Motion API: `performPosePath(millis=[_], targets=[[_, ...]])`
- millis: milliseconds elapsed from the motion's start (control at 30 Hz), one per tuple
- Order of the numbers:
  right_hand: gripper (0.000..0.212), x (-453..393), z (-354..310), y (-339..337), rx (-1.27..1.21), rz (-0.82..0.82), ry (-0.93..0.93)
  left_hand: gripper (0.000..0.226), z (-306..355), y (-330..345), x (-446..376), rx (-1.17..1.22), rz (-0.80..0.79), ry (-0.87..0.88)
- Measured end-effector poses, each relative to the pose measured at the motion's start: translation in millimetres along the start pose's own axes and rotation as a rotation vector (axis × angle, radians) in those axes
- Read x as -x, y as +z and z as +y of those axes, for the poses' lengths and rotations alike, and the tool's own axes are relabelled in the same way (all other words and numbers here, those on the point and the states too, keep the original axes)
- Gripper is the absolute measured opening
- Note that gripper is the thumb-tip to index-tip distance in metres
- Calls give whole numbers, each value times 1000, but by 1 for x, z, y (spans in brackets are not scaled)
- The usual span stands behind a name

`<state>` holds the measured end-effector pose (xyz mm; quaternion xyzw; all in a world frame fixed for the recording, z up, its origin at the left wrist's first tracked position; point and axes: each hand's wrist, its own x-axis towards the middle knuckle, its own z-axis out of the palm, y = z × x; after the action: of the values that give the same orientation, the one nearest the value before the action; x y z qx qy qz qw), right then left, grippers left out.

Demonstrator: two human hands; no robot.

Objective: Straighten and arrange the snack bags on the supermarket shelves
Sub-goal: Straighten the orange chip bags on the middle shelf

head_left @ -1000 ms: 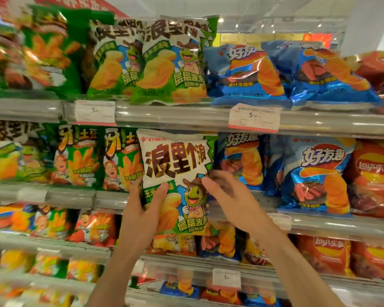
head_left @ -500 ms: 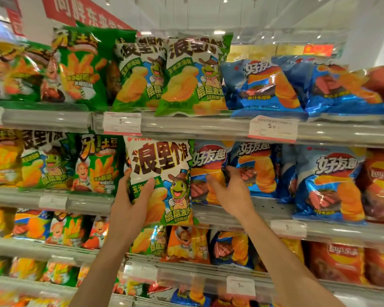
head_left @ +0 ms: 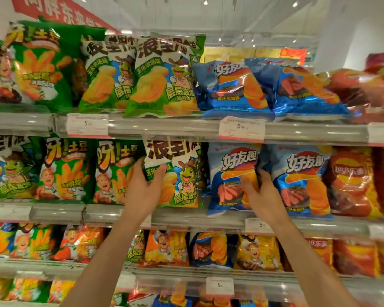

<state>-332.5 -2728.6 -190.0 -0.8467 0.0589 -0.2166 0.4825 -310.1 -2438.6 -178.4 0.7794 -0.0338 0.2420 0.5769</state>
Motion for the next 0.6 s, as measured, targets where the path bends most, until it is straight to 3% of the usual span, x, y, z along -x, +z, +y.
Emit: performPosePath(millis=[333, 600], targets=[[69, 2, 6, 12, -24, 38, 25, 65, -13, 24, -13, -121, -226, -20], [76, 10, 9, 2, -24, 4, -8, 77, -6, 22, -5, -118, -144, -49]])
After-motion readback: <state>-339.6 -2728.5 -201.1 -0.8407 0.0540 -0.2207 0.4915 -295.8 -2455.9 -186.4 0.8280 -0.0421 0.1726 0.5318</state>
